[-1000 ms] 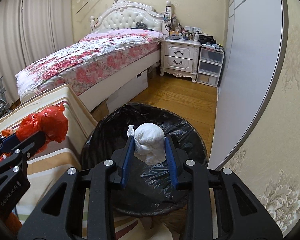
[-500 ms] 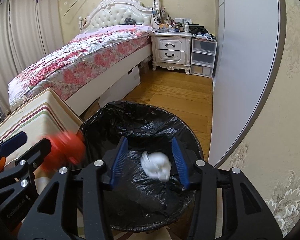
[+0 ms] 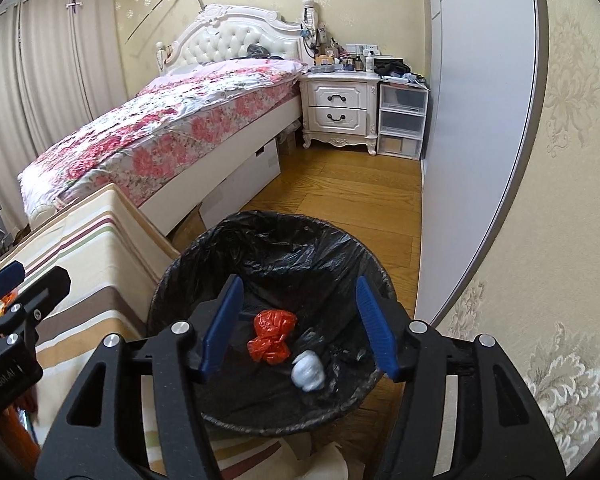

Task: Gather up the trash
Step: 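Grasp the red mesh net with the left gripper while the right gripper grasps the dark red cloth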

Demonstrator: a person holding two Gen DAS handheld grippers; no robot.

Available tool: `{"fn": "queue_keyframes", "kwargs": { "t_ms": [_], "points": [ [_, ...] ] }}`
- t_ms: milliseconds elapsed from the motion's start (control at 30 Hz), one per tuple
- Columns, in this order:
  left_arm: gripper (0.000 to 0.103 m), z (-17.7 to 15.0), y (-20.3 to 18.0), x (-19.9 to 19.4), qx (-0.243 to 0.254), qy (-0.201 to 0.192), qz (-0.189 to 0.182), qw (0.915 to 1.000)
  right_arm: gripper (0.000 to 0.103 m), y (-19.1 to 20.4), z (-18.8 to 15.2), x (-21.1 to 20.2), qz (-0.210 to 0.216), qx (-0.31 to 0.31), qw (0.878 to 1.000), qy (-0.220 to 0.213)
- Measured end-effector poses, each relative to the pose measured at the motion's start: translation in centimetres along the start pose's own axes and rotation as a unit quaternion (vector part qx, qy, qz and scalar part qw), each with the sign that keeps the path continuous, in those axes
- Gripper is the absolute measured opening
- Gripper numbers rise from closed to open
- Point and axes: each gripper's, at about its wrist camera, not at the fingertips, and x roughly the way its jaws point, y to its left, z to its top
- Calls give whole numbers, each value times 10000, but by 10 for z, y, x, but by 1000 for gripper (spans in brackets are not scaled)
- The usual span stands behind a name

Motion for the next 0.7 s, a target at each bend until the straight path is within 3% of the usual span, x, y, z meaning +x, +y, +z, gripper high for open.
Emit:
{"fn": "queue_keyframes", "kwargs": {
  "t_ms": [333, 700],
  "points": [
    [77, -36, 53, -54, -289, 36, 435, 9986, 59, 47, -29, -45, 525, -414, 9977, 71],
    [77, -85, 126, -85, -853, 237, 1118, 9898, 59, 119, -57, -67, 1177, -1073, 9869, 237]
  ]
}}
